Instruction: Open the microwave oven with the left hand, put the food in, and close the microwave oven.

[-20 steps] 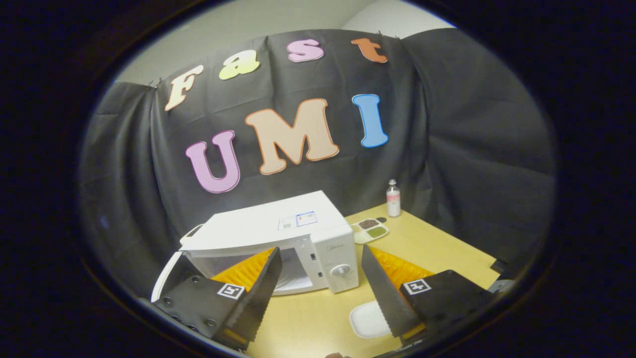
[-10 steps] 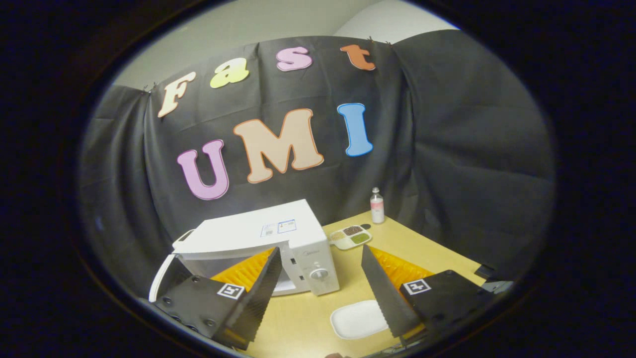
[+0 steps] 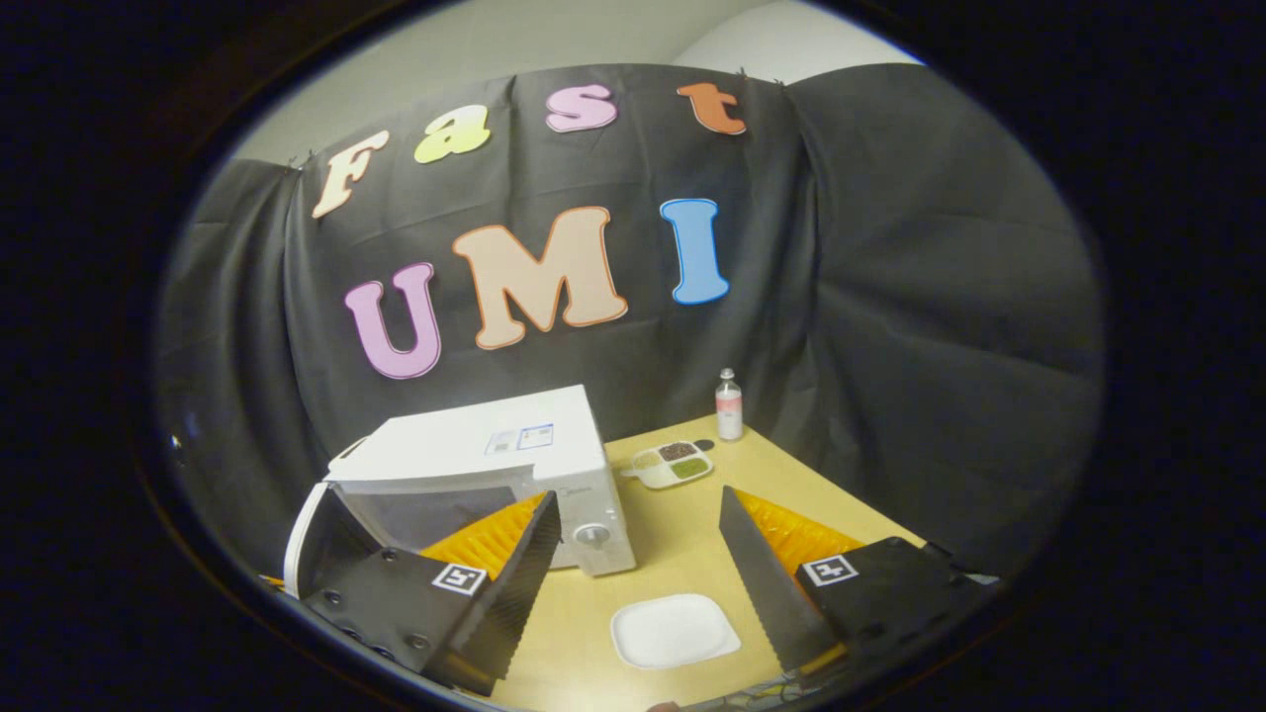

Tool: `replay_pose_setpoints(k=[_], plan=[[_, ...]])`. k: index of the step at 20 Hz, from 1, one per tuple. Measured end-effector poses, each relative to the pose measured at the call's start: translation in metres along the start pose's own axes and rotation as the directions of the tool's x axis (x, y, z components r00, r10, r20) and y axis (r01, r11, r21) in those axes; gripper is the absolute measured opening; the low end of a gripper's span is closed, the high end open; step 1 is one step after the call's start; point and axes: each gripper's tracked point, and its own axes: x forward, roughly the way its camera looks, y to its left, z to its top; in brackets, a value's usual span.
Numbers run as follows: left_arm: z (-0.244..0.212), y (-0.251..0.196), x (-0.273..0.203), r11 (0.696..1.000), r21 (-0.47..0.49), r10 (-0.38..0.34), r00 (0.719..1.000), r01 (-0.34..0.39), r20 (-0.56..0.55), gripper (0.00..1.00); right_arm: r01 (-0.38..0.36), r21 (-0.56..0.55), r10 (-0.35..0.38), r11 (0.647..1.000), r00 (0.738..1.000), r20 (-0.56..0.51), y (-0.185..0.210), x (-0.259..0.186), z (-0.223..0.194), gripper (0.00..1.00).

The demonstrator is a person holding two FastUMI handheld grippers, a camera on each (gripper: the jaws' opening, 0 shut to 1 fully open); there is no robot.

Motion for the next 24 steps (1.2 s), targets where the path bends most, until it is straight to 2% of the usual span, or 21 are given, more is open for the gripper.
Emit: replay_pose_setpoints(k=[8,18,24], plan=[[0.020,-0.046,0.019,1.000,0.011,-0.019,1.000,0.019,0.014,0.01,-0.004,-0.027,0.003,1.000,1.000,-0.031,-0.036,-0.004,0.001,0.91],[0.045,-0.108,0.044,0.997,0.016,-0.078,0.995,0.077,0.056,0.01,0.046,-0.044,-0.048,0.998,0.998,-0.036,-0.097,-0.016,0.005,0.91],[0.069,-0.141,0.066,0.992,0.013,-0.122,0.988,0.122,0.099,0.01,0.048,-0.055,-0.050,0.997,0.998,-0.036,-0.113,-0.019,0.004,0.91]])
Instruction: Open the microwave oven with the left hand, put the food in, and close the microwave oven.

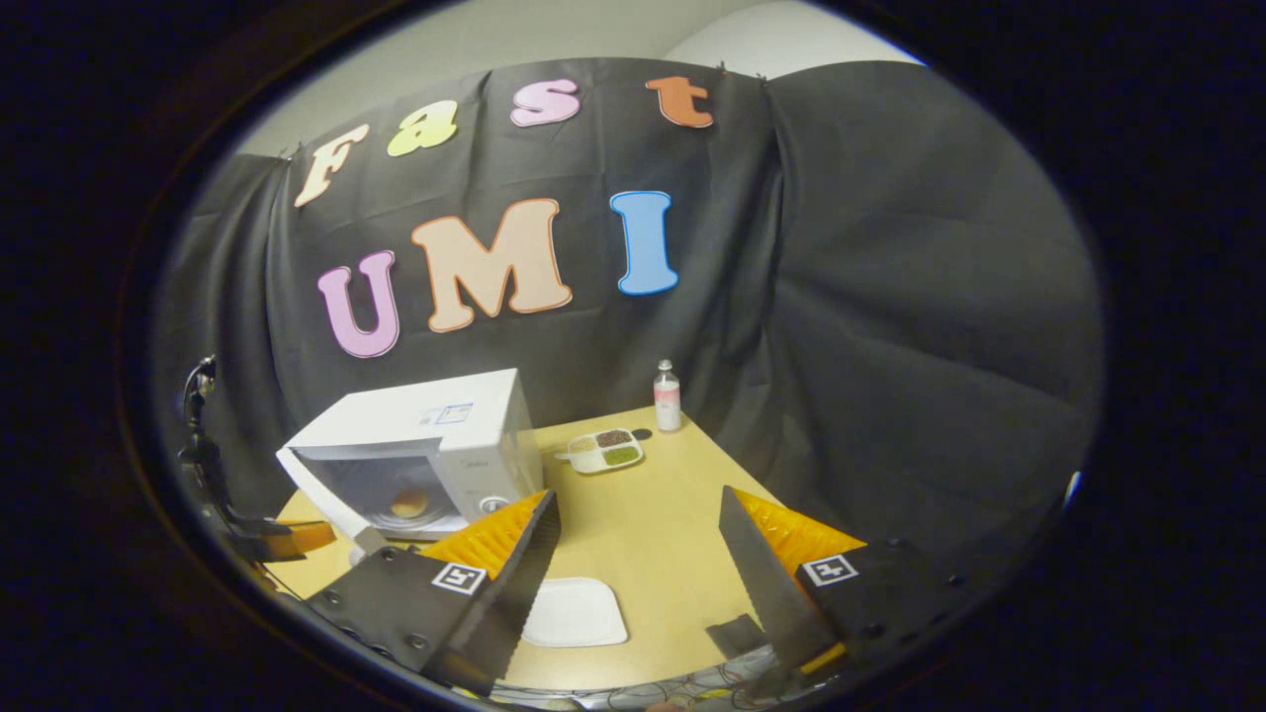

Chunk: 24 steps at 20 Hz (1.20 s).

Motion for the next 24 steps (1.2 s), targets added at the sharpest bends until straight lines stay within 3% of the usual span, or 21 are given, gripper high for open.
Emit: replay_pose_setpoints(k=[15,16,21,22,24], plan=[[0.035,-0.054,0.066,1.000,-0.015,-0.016,0.999,0.016,0.038,0.01,-0.041,-0.007,0.040,0.999,0.998,-0.042,-0.012,0.002,-0.014,0.92],[0.038,-0.055,0.068,1.000,-0.013,-0.014,0.999,0.015,0.041,0.01,-0.042,-0.009,0.042,0.999,0.998,-0.045,-0.013,0.003,-0.016,0.99],[0.045,-0.058,0.080,1.000,-0.021,0.006,0.999,-0.005,0.048,0.01,-0.043,0.018,0.044,0.999,0.997,-0.062,-0.022,0.008,-0.024,1.00],[0.045,-0.057,0.083,0.999,-0.031,0.013,0.999,-0.012,0.047,0.01,-0.042,0.022,0.043,0.999,0.997,-0.062,-0.024,0.010,-0.024,0.92],[0.047,-0.058,0.087,0.998,-0.054,0.023,0.999,-0.020,0.049,0.01,-0.042,0.028,0.044,0.999,0.997,-0.062,-0.026,0.014,-0.024,0.92]])
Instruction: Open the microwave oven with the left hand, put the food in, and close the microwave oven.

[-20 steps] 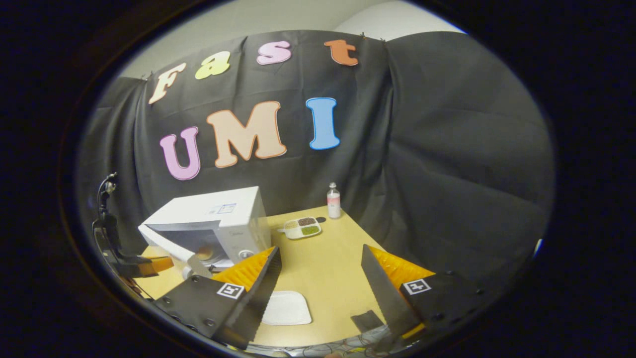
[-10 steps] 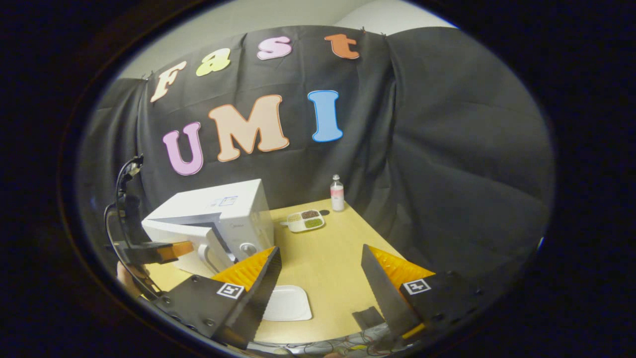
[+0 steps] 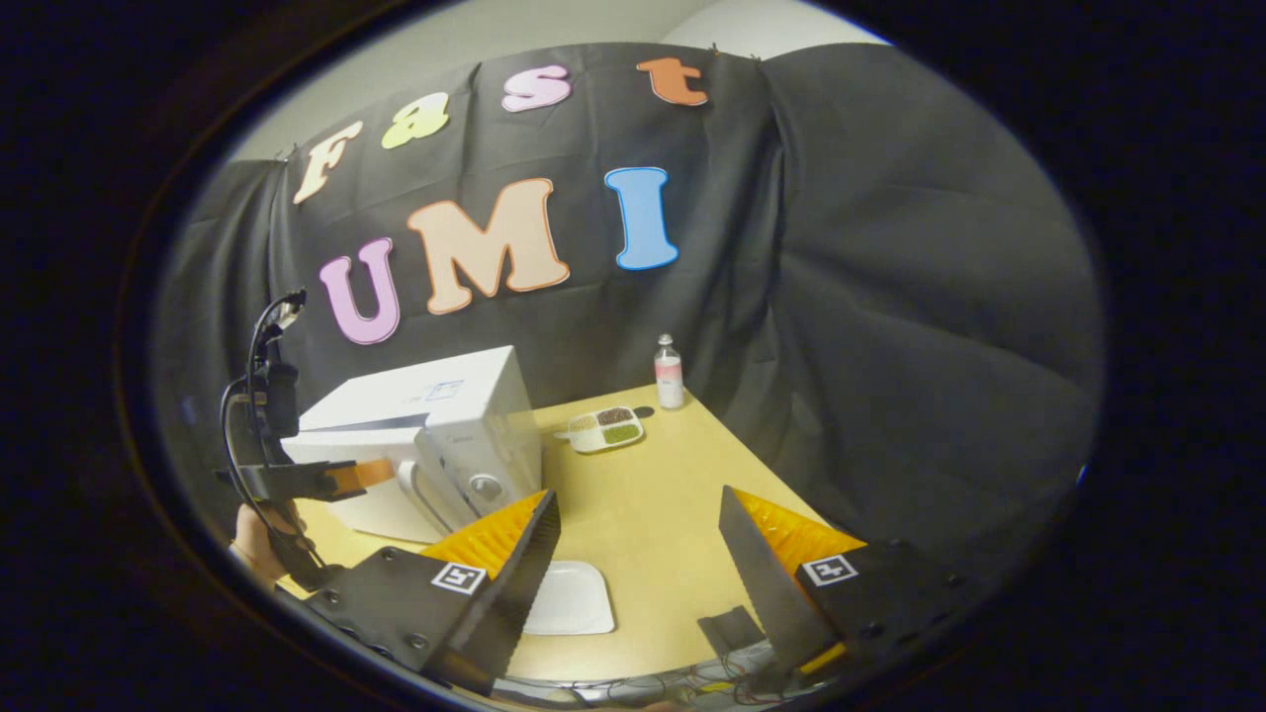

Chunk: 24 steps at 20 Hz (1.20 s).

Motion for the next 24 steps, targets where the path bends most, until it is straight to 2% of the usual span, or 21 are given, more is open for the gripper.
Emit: replay_pose_setpoints(k=[9,16,21,22,24], plan=[[0.004,-0.006,0.017,0.998,-0.051,0.032,0.999,-0.032,-0.002,0.00,-0.010,-0.002,0.010,1.000,1.000,-0.006,-0.004,0.016,0.000,0.92],[0.007,-0.003,0.020,0.997,-0.057,0.061,0.998,-0.060,0.018,0.01,0.007,0.007,-0.007,1.000,1.000,-0.013,-0.012,0.027,0.003,0.92],[0.016,-0.002,0.028,0.997,-0.051,0.053,0.998,-0.051,0.032,0.01,0.015,0.006,-0.015,1.000,1.000,-0.003,-0.019,0.033,0.011,0.92],[0.009,-0.007,0.026,0.996,-0.076,0.052,0.999,-0.051,0.003,0.00,0.014,0.001,-0.014,1.000,1.000,-0.003,-0.020,0.034,0.011,0.92],[0.017,-0.006,0.029,0.997,-0.065,0.046,0.998,-0.044,0.032,0.01,0.014,-0.008,-0.014,1.000,1.000,0.005,-0.022,0.037,0.014,0.92]])
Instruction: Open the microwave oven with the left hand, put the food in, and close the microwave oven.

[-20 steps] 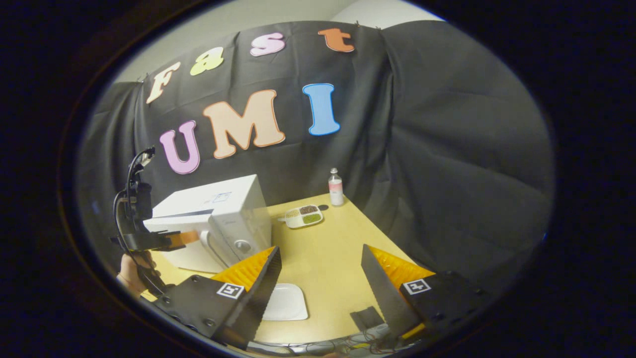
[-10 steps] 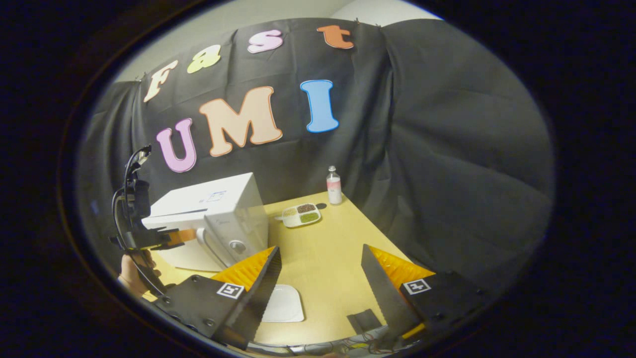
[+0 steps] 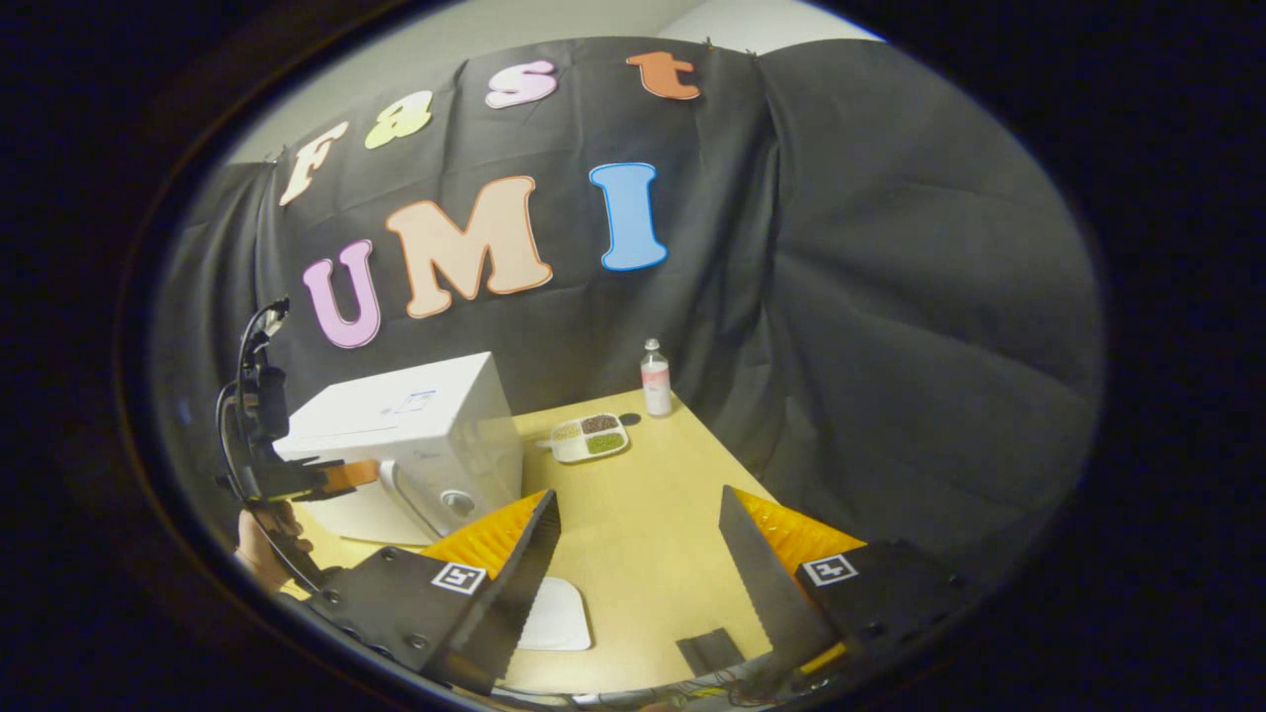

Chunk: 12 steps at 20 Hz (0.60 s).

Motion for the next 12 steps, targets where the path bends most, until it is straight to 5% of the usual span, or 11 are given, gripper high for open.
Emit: replay_pose_setpoints(k=[1,11,12], plan=[[-0.005,0.000,-0.003,1.000,0.002,0.000,1.000,0.000,-0.020,0.01,-0.002,-0.003,0.002,1.000,1.000,0.003,0.000,0.001,0.001,1.00],[0.023,-0.011,-0.024,0.998,0.050,-0.034,0.998,0.031,0.050,0.01,-0.032,-0.027,0.033,0.999,0.998,0.048,0.016,0.009,0.023,0.91],[0.030,-0.010,-0.029,0.998,0.057,-0.033,0.997,0.030,0.065,0.07,-0.037,-0.028,0.039,0.999,0.998,0.052,0.019,0.010,0.025,0.92]])
